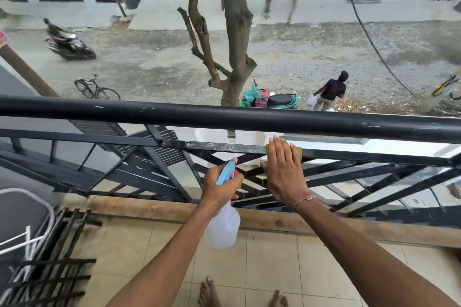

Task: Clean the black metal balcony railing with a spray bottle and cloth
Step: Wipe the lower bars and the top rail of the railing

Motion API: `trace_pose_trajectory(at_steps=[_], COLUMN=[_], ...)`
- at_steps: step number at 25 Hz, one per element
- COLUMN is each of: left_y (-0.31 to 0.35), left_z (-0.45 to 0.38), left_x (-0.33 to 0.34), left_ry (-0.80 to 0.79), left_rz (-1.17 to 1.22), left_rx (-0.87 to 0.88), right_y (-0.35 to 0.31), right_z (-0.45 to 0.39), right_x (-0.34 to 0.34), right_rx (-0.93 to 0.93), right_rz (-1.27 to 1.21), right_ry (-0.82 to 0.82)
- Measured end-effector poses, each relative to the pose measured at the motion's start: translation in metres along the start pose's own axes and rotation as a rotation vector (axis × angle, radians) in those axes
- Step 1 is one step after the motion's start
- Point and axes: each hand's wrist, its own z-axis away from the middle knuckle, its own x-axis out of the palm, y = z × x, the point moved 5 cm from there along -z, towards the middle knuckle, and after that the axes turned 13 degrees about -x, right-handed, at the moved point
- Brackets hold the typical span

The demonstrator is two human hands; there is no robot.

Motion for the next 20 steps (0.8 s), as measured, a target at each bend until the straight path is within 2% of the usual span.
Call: trace_pose_trajectory(at_steps=[13, 20], left_y=[-0.031, -0.040], left_z=[-0.024, -0.030], left_x=[-0.129, -0.170], left_ry=[0.216, 0.252], left_rz=[0.084, 0.122], left_rx=[-0.019, -0.031], right_y=[-0.161, -0.224], right_z=[-0.103, -0.153], right_x=[0.014, 0.014], right_rx=[-0.107, -0.244], right_rz=[-0.104, -0.189], right_ry=[-0.042, -0.049])
